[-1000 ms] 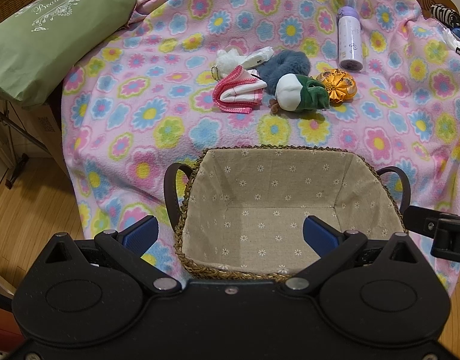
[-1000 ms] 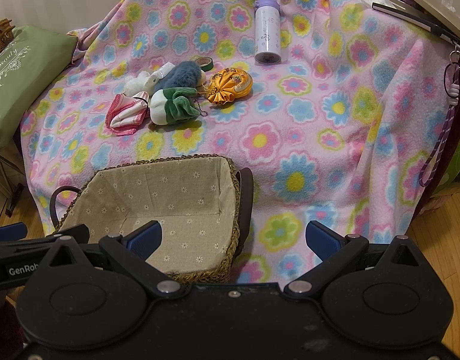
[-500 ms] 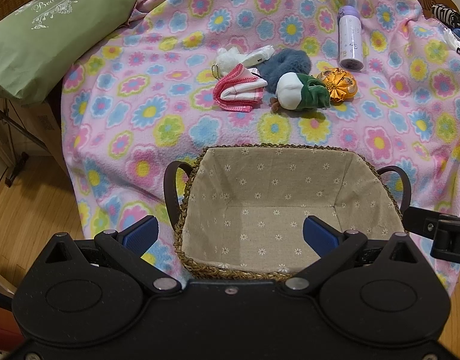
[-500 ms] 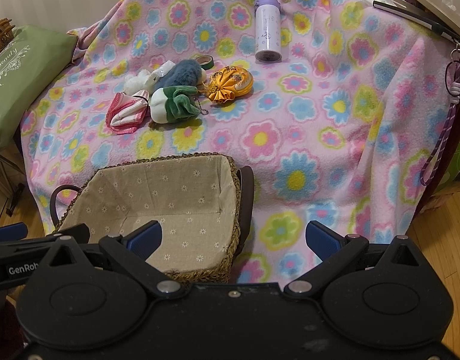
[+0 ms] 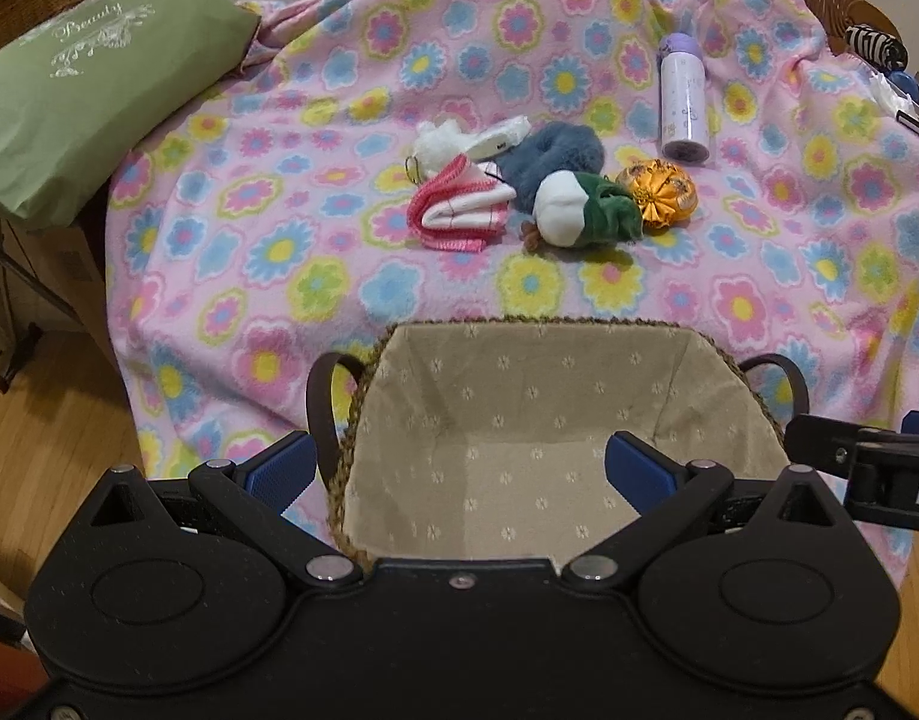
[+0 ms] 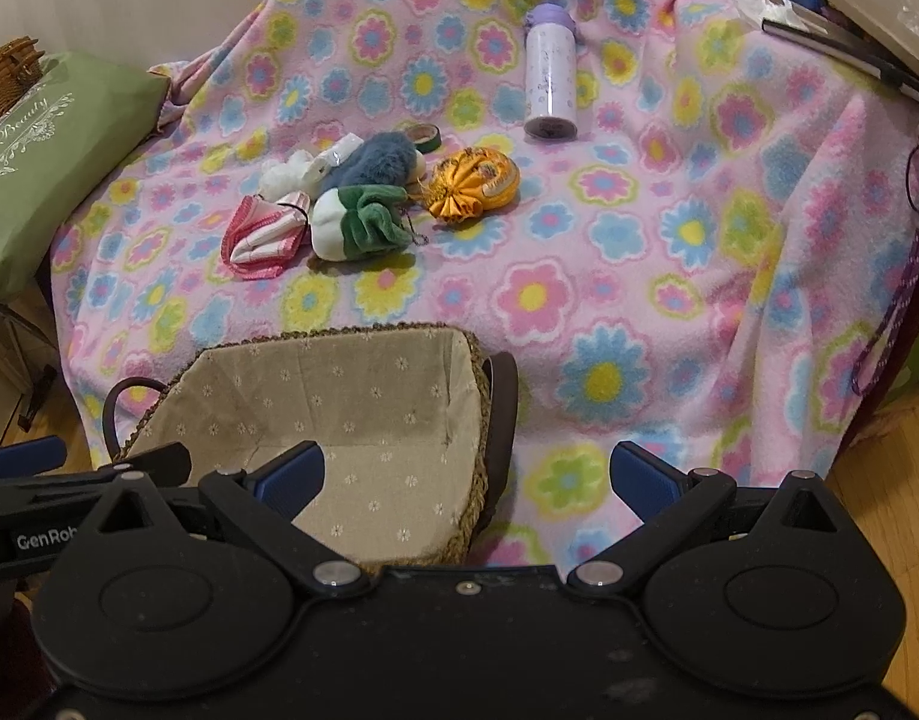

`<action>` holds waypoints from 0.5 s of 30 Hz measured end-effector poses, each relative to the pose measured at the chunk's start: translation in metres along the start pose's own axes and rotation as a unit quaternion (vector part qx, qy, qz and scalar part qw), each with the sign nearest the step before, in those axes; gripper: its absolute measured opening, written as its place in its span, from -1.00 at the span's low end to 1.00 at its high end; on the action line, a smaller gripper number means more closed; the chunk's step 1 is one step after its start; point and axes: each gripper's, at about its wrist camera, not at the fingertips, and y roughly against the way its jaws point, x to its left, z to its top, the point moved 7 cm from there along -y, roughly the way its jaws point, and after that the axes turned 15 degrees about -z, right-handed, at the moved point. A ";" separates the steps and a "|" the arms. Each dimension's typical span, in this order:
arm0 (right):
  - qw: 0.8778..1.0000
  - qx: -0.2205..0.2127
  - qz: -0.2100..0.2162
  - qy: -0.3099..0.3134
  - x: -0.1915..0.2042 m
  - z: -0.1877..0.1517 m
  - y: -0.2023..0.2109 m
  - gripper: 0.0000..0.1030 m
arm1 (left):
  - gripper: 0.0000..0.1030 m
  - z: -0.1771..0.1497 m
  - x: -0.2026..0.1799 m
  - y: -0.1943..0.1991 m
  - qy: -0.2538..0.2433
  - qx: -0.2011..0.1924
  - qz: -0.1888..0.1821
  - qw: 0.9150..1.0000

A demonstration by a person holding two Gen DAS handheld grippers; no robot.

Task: Organize soft objects
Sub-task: 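Reach the left tool to the pink-and-white towel while the right tool reaches the green-white plush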

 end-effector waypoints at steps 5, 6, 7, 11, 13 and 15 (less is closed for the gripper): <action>1.000 0.002 0.008 0.003 0.006 0.010 -0.012 0.88 | 0.86 0.013 0.005 -0.010 0.002 0.009 -0.009 1.000; 1.000 0.002 0.012 0.003 0.008 0.014 -0.015 0.86 | 0.82 0.015 0.006 -0.013 0.002 0.012 -0.008 1.000; 1.000 0.002 0.015 0.003 0.010 0.016 -0.017 0.86 | 0.80 0.018 0.008 -0.015 0.003 0.015 -0.010 1.000; 1.000 0.001 0.019 0.004 0.016 0.032 -0.028 0.86 | 0.80 0.032 0.017 -0.027 0.007 0.017 -0.011 1.000; 1.000 0.003 0.019 0.003 0.019 0.041 -0.036 0.86 | 0.80 0.041 0.022 -0.033 0.009 0.019 -0.008 1.000; 1.000 0.007 0.019 0.002 0.022 0.050 -0.045 0.86 | 0.80 0.049 0.027 -0.040 0.012 0.020 -0.007 1.000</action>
